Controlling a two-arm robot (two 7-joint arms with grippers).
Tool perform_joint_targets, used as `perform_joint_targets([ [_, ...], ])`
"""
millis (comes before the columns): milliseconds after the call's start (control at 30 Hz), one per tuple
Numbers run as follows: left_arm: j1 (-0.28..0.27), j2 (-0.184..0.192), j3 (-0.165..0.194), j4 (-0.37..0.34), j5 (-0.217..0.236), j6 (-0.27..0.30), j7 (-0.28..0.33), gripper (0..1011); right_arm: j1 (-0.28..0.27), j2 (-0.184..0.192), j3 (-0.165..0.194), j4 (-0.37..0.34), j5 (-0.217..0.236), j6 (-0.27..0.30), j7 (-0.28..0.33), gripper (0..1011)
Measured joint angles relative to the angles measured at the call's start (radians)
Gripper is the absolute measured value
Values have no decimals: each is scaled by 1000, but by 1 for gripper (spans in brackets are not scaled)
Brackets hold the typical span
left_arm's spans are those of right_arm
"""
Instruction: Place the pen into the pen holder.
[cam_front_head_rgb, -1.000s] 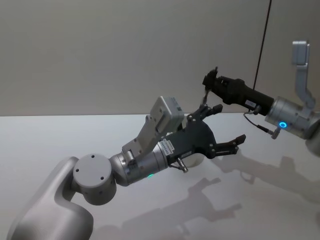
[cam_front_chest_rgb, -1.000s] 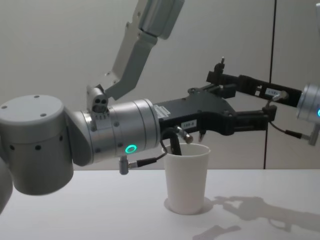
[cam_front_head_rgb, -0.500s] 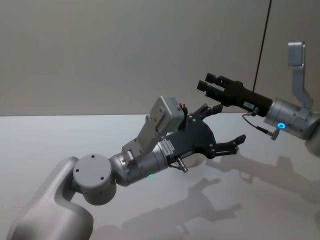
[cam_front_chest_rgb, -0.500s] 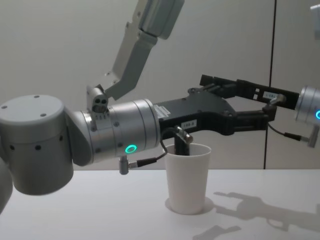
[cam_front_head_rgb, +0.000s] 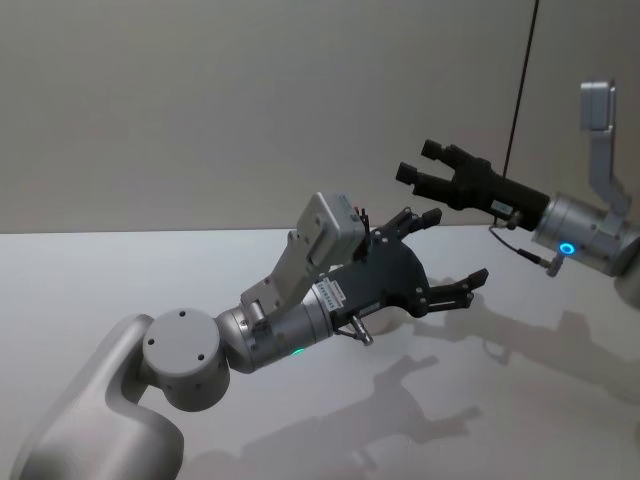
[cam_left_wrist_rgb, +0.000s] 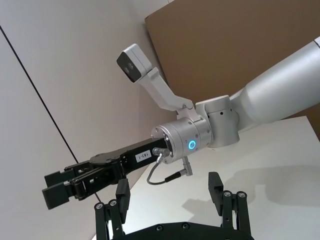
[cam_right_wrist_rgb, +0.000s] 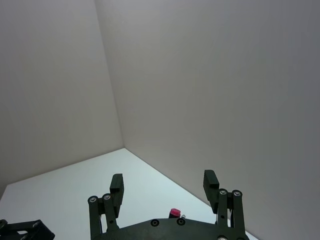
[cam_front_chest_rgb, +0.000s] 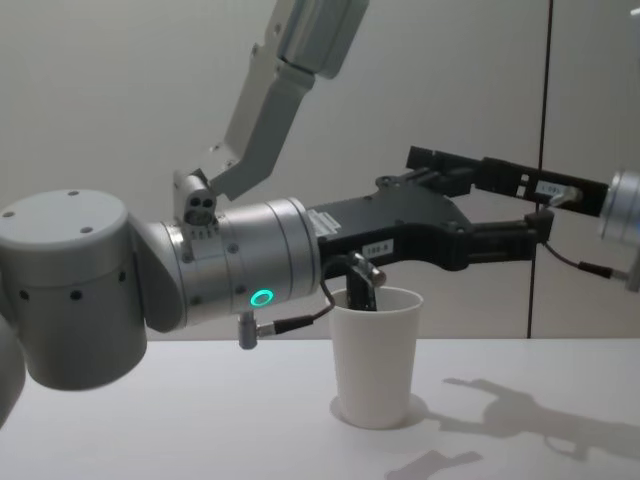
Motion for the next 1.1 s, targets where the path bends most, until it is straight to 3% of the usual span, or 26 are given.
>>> perform_joint_targets([
  [633,0,0,0,0,0,0,0,1000,-19,52,60,-43,-17,-34,17,1001],
  [733,0,0,0,0,0,0,0,1000,-59,69,73,-115,-18,-21,3,1001],
  [833,0,0,0,0,0,0,0,1000,-146,97,90,-272,-16,33,-43,1002],
  [867,0,0,0,0,0,0,0,1000,-146,97,90,-272,-16,33,-43,1001],
  [900,0,0,0,0,0,0,0,1000,-192,112,99,-354,-13,56,-65,1001],
  [1100,0,0,0,0,0,0,0,1000,-335,157,125,-599,-1,128,-150,1001],
])
